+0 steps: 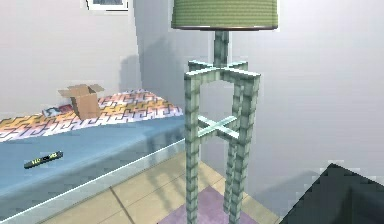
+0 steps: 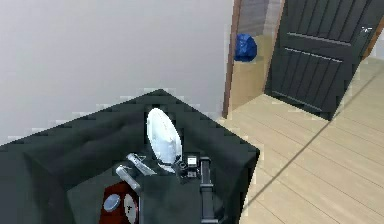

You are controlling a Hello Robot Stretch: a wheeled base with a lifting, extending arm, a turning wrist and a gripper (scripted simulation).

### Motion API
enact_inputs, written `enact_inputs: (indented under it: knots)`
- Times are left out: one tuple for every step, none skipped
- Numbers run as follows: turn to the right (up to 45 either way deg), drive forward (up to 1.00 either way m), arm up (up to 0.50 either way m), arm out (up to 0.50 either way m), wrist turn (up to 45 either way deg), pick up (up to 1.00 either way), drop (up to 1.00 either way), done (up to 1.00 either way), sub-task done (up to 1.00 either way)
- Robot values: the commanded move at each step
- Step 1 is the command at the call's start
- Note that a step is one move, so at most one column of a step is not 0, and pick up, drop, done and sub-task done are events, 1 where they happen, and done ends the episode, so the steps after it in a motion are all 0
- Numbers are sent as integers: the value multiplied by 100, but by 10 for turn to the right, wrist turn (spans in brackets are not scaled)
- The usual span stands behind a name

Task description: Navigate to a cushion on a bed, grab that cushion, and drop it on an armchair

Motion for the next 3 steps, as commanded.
enact_inputs:
  knots:
    - [0, 0, 44, 0, 0, 0, 0, 0, 0]
    - [0, 0, 0, 0, -450, 0, 0, 0, 0]
    - [0, 0, 0, 0, -450, 0, 0, 0, 0]
